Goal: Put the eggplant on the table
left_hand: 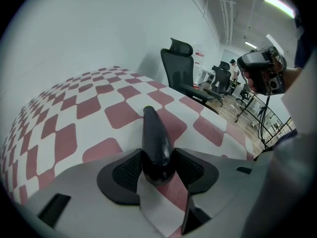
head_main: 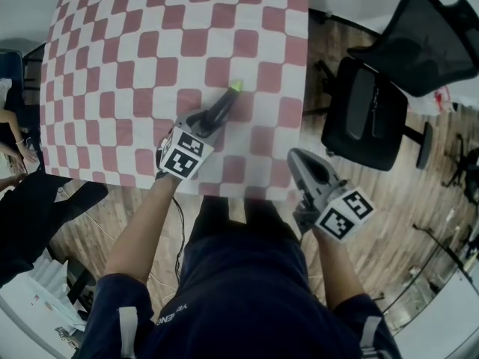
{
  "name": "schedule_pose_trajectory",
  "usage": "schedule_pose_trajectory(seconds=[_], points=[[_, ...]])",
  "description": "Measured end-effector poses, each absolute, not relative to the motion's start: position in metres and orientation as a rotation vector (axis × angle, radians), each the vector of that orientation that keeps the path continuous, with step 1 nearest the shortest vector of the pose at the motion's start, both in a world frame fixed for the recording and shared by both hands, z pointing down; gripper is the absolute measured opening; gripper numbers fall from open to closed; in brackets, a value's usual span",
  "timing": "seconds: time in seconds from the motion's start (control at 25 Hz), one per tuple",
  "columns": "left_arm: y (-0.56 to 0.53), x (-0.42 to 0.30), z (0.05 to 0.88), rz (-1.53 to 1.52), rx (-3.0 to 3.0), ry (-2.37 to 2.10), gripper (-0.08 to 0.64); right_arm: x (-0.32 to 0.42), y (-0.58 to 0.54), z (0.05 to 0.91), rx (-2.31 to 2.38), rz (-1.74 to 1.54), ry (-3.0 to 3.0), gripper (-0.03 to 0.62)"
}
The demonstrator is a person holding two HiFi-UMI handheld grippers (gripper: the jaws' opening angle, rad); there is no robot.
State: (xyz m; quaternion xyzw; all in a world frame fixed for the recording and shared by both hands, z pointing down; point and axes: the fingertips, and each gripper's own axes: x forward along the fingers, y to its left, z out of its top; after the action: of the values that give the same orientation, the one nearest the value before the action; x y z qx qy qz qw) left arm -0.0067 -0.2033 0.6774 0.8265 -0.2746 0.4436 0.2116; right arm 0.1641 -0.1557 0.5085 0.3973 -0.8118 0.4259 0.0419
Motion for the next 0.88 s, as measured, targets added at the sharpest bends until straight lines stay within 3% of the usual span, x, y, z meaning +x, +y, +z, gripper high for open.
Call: schedule_pose_trajectory(seconds=[0.36, 0.76, 0.88], points=[[-0.202, -0.003, 0.657, 1.202, 2.326, -0.758, 0.261, 0.162, -0.159, 0.492, 1.230, 1.274, -2.523, 0.017], [-0.208, -0.018, 0.546, 0.905, 2.447, -0.940, 0.259, 0.145, -0.175, 0.447, 1.242, 1.160, -2.626, 0.017], [-0.203, -0.021, 0.512, 0.785, 2.479, -0.959, 0.194, 0.142, -0.177, 0.432, 1.250, 1.115, -2.653, 0.017]])
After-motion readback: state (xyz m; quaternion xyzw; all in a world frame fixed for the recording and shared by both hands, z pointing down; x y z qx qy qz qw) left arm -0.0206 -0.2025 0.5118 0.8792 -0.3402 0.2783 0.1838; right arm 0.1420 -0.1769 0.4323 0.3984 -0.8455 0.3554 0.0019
